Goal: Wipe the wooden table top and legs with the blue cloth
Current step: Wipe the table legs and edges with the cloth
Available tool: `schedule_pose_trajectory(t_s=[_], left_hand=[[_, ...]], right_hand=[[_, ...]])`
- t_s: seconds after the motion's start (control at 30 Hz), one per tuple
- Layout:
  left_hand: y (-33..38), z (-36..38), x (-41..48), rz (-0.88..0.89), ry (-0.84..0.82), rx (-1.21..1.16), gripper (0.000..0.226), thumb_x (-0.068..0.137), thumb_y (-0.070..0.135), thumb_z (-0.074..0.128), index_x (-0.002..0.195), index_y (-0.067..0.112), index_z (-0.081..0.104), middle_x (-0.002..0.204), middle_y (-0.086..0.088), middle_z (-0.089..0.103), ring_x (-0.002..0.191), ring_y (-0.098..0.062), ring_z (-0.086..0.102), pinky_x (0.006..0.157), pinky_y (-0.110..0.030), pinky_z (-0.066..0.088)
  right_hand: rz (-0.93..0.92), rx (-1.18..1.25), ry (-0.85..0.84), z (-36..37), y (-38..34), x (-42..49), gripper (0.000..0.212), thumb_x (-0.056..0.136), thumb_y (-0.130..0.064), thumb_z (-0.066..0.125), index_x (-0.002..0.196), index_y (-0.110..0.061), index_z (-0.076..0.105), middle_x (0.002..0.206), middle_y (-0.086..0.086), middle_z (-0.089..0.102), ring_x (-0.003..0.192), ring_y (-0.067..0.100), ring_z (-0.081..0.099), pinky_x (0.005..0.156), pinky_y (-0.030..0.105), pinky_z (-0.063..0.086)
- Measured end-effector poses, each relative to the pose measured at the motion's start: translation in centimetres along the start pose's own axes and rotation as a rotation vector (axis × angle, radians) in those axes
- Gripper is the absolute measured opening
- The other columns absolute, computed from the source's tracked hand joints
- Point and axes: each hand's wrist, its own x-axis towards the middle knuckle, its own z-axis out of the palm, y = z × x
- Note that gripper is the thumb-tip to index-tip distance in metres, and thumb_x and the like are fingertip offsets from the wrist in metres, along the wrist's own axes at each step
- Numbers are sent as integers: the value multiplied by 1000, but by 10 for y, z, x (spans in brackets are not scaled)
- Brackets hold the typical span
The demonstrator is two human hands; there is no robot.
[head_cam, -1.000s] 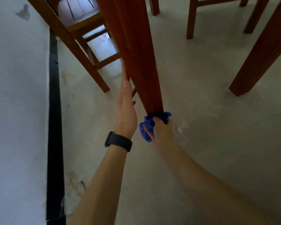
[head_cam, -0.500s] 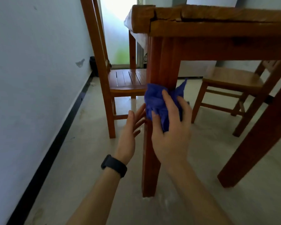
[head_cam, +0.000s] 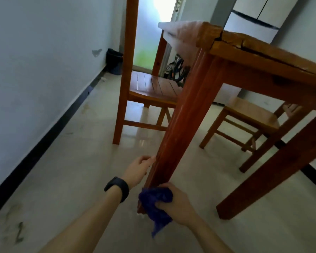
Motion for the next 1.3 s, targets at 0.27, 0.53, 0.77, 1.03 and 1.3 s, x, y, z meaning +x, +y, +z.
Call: schedule_pose_trajectory(t_s=[0.27, 0.53, 0.77, 1.03, 1.3], left_hand=[[-31, -29, -12, -266, -332, -287, 47, 80, 48, 74, 121, 30, 59, 119, -4, 67, 105, -26, 66, 80, -42, 59], [20, -64, 13, 175, -75, -190, 54, 79, 23, 78, 127, 31, 54, 118, -4, 64, 98, -20, 68, 81, -37, 60], [135, -39, -16, 879, 395, -564, 41, 91, 15, 67, 129, 24, 52, 120, 7, 60, 104, -5, 61, 86, -25, 55], [156, 22, -8, 791, 96, -648, 45, 99, 15, 46, 127, 49, 43, 119, 18, 57, 105, -5, 60, 95, -40, 52], [38, -16, 43, 440, 131, 13, 48, 97, 6, 50, 139, 26, 43, 116, -2, 61, 77, -6, 56, 64, -20, 46]], right_hand=[[-2, 539, 175, 3, -44, 14, 43, 76, -4, 81, 112, -23, 69, 107, -1, 73, 95, 14, 70, 73, 26, 58], [-263, -11, 236, -50, -95, -1, 39, 87, -23, 71, 118, -44, 60, 111, -26, 62, 102, -12, 58, 84, 18, 53], [-264, 382, 841, -102, -126, 5, 40, 94, -50, 55, 131, -40, 44, 129, -19, 53, 121, 7, 54, 103, 41, 47], [-223, 509, 714, -107, -146, 9, 46, 103, -44, 37, 147, -31, 39, 136, -2, 58, 121, 21, 58, 100, 48, 49], [-220, 494, 762, -108, -147, 8, 43, 85, -63, 46, 123, -46, 53, 128, -14, 61, 122, 18, 58, 106, 53, 45]])
